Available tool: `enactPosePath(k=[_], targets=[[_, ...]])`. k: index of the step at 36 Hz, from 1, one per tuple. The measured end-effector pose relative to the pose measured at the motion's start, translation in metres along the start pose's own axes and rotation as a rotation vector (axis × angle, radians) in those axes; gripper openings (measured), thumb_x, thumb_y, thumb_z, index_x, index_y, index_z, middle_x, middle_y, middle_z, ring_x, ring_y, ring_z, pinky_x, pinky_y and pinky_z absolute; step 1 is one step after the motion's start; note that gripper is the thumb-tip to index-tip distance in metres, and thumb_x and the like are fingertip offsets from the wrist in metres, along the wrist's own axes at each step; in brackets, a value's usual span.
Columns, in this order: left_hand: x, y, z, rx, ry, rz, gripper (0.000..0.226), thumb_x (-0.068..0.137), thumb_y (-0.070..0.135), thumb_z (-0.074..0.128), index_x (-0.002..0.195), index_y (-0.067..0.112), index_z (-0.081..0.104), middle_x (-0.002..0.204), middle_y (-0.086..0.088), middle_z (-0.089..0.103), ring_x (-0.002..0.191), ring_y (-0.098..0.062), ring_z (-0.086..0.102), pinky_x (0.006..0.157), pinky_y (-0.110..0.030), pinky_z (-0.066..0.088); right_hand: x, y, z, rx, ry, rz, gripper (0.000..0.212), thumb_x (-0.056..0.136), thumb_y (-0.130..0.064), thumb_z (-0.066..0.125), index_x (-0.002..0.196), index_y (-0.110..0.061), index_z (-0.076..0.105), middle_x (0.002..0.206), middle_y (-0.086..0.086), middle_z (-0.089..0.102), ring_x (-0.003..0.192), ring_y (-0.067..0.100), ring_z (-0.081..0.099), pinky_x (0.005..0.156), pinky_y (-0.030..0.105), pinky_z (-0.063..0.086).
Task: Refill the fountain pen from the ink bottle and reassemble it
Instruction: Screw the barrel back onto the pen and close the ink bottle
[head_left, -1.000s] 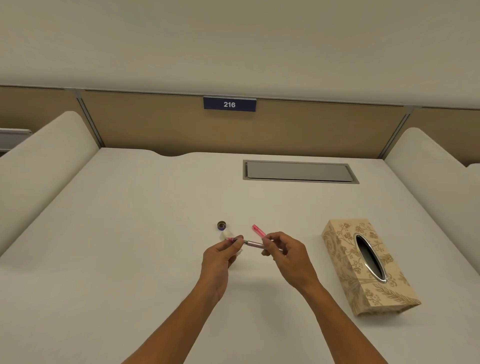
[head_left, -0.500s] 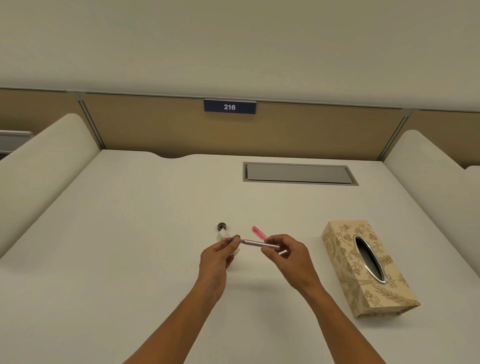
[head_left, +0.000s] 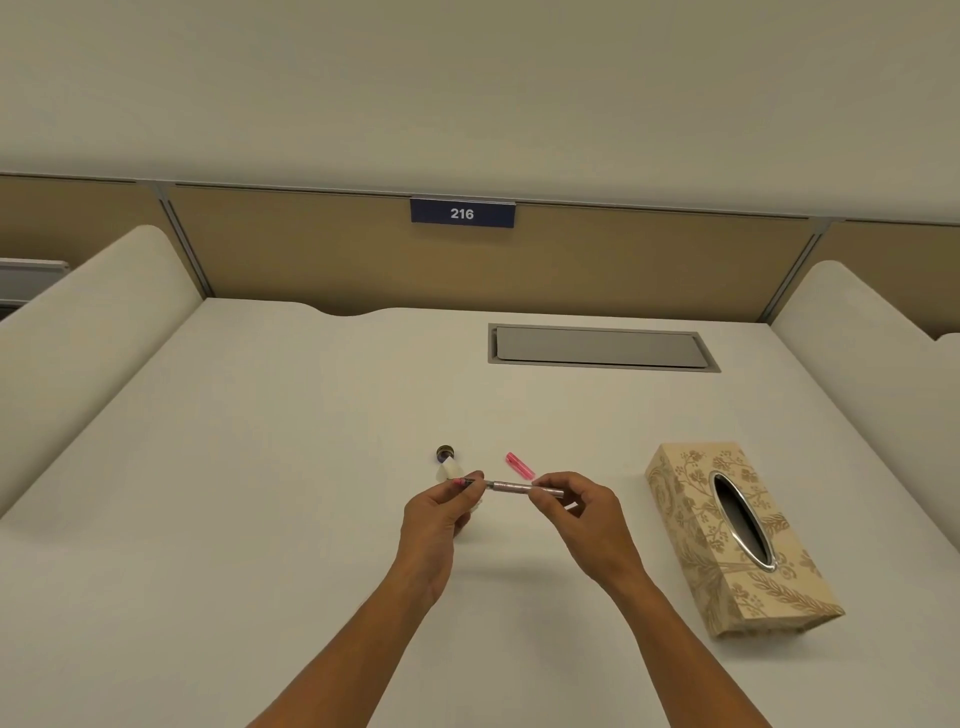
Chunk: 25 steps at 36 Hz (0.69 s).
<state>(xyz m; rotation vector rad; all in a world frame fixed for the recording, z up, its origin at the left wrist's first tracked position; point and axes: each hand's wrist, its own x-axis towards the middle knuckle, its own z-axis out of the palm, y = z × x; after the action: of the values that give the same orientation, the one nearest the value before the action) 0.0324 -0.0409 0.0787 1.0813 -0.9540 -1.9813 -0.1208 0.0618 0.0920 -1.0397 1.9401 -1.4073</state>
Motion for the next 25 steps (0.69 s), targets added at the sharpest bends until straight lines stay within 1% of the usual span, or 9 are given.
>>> enactPosePath(k=[3, 6, 9, 14, 17, 22, 25], targets=[[0.001, 0.000, -0.001, -0.002, 0.011, 0.001, 0.014, 0.082, 0.017, 0.076, 0.093, 0.011, 0.081, 0.088, 0.001, 0.066, 0.083, -0.015, 0.054, 0.073, -0.024, 0.043, 0.001, 0.001, 0.000, 0.001, -0.001, 0.003, 0.005, 0.090, -0.026, 0.072, 0.094, -0.025, 0.075, 0.081, -0.009, 0.070, 0.067, 0.000, 0.057, 0.060, 0.014, 0.045], [0.002, -0.001, 0.000, -0.003, 0.033, -0.001, 0.013, 0.081, 0.020, 0.077, 0.090, 0.013, 0.081, 0.091, -0.003, 0.065, 0.085, -0.017, 0.055, 0.074, -0.026, 0.043, 0.003, 0.004, 0.001, 0.025, -0.005, 0.012, 0.004, 0.090, -0.027, 0.072, 0.093, -0.028, 0.075, 0.079, -0.009, 0.070, 0.070, 0.004, 0.059, 0.063, 0.018, 0.048], [0.003, -0.002, 0.000, -0.013, 0.045, -0.007, 0.011, 0.081, 0.020, 0.077, 0.089, 0.013, 0.081, 0.090, -0.003, 0.064, 0.083, -0.017, 0.055, 0.074, -0.026, 0.043, 0.004, 0.006, 0.001, 0.036, -0.001, 0.016, 0.004, 0.090, -0.028, 0.072, 0.093, -0.030, 0.075, 0.078, -0.010, 0.070, 0.074, 0.009, 0.061, 0.065, 0.020, 0.050], [0.004, -0.001, 0.001, -0.023, 0.049, -0.012, 0.013, 0.081, 0.018, 0.077, 0.091, 0.010, 0.081, 0.088, -0.003, 0.063, 0.079, -0.015, 0.052, 0.070, -0.025, 0.041, 0.006, 0.007, 0.003, 0.047, 0.002, 0.019, 0.005, 0.090, -0.029, 0.072, 0.093, -0.029, 0.075, 0.077, -0.012, 0.069, 0.071, 0.006, 0.059, 0.063, 0.020, 0.048], [0.004, 0.000, 0.000, -0.026, 0.031, -0.008, 0.013, 0.080, 0.019, 0.077, 0.091, 0.012, 0.081, 0.089, -0.003, 0.065, 0.080, -0.016, 0.053, 0.070, -0.025, 0.041, 0.006, 0.008, 0.003, 0.050, 0.001, 0.026, 0.005, 0.090, -0.028, 0.072, 0.093, -0.028, 0.075, 0.075, -0.013, 0.068, 0.070, 0.005, 0.057, 0.063, 0.018, 0.046], [0.003, 0.000, 0.000, -0.020, 0.019, -0.003, 0.015, 0.079, 0.020, 0.077, 0.092, 0.013, 0.081, 0.092, -0.002, 0.068, 0.082, -0.015, 0.055, 0.072, -0.026, 0.041, 0.008, 0.010, 0.004, 0.023, -0.012, 0.040, 0.007, 0.092, -0.032, 0.069, 0.091, -0.029, 0.075, 0.076, -0.010, 0.068, 0.072, 0.010, 0.058, 0.066, 0.024, 0.046], [0.003, 0.001, 0.000, -0.012, 0.023, 0.002, 0.015, 0.077, 0.022, 0.078, 0.090, 0.015, 0.082, 0.092, -0.001, 0.068, 0.083, -0.016, 0.056, 0.075, -0.027, 0.042, 0.008, 0.009, 0.004, 0.018, -0.013, 0.051, 0.014, 0.093, -0.036, 0.065, 0.087, -0.028, 0.074, 0.071, -0.010, 0.067, 0.069, 0.009, 0.056, 0.066, 0.026, 0.046]])
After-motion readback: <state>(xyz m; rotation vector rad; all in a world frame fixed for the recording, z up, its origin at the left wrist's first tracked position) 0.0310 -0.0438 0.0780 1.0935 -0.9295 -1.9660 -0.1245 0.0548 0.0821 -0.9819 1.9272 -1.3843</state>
